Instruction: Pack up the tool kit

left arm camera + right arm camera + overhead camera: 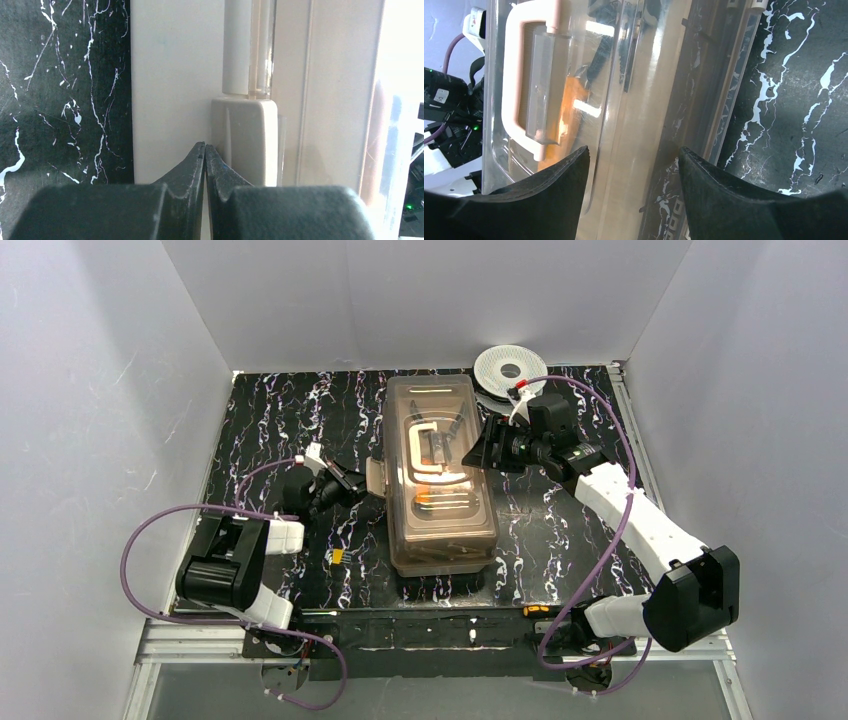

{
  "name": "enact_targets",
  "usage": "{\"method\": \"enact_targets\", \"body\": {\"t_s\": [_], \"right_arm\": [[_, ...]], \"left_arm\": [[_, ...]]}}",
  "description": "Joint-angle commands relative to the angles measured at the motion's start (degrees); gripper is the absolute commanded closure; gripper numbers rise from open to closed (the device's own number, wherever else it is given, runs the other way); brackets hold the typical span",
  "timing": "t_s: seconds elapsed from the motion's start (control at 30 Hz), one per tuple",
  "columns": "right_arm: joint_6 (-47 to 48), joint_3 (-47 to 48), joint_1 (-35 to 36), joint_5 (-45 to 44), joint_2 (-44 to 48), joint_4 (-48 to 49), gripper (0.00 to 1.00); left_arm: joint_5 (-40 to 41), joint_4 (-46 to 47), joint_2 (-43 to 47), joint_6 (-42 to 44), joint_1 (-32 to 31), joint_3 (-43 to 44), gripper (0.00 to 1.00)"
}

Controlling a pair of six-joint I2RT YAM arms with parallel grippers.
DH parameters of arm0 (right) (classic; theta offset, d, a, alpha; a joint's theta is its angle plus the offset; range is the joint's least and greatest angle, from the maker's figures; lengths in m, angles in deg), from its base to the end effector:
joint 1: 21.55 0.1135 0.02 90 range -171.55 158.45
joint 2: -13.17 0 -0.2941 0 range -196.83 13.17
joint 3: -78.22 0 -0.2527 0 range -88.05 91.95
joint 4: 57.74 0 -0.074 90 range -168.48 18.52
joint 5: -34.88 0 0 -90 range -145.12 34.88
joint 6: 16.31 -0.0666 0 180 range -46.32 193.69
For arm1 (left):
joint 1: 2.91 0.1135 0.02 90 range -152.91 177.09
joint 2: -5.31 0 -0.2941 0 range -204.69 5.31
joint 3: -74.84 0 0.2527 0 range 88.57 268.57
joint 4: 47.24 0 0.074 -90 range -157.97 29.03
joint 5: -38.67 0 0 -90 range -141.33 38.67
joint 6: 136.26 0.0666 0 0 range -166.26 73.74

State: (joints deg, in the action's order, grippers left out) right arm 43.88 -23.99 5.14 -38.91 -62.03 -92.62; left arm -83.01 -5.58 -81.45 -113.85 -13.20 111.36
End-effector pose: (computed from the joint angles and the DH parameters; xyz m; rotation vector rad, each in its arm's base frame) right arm 0.2721 0.1576 0.3356 -0.1143 2.2366 0.8624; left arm 0.2832 -0.0870 0.1934 -0.4991 1.8716 -1.4329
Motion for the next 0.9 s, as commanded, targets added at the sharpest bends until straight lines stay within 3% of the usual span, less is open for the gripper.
{"method": "enact_targets", "body": {"t_s": [0.0, 0.23, 0.4, 0.5, 0.67, 0.87], "right_arm": [[1.5, 0.9, 0.8, 0.3, -0.5, -2.1, 0.29], [1.5, 1.1, 0.8, 0.5, -0.2, -2.2, 0.30], [1.7, 1.0, 0.8, 0.6, -0.1, -2.3, 0.29], [1.8, 1.0, 0.8, 0.7, -0.1, -2.3, 0.30], [1.9, 1.4, 0.8, 0.6, -0.5, -2.6, 0.30], [2.0, 1.8, 0.8, 0.2, -0.2, -2.9, 0.29]], "left_arm": [[-1.5, 11.3, 5.0, -2.7, -0.5, -0.9, 0.96], [1.6, 17.2, 5.2, -6.7, -0.3, -4.7, 0.96], [-0.3, 24.1, 1.0, -10.3, -0.3, -3.9, 0.96], [-2.7, 23.2, -1.6, -10.6, -0.3, -1.6, 0.97], [-1.5, 12.0, 0.9, -6.5, -0.4, -1.0, 0.98], [9.8, -19.7, 11.0, 4.4, -0.3, 0.4, 0.97]]}}
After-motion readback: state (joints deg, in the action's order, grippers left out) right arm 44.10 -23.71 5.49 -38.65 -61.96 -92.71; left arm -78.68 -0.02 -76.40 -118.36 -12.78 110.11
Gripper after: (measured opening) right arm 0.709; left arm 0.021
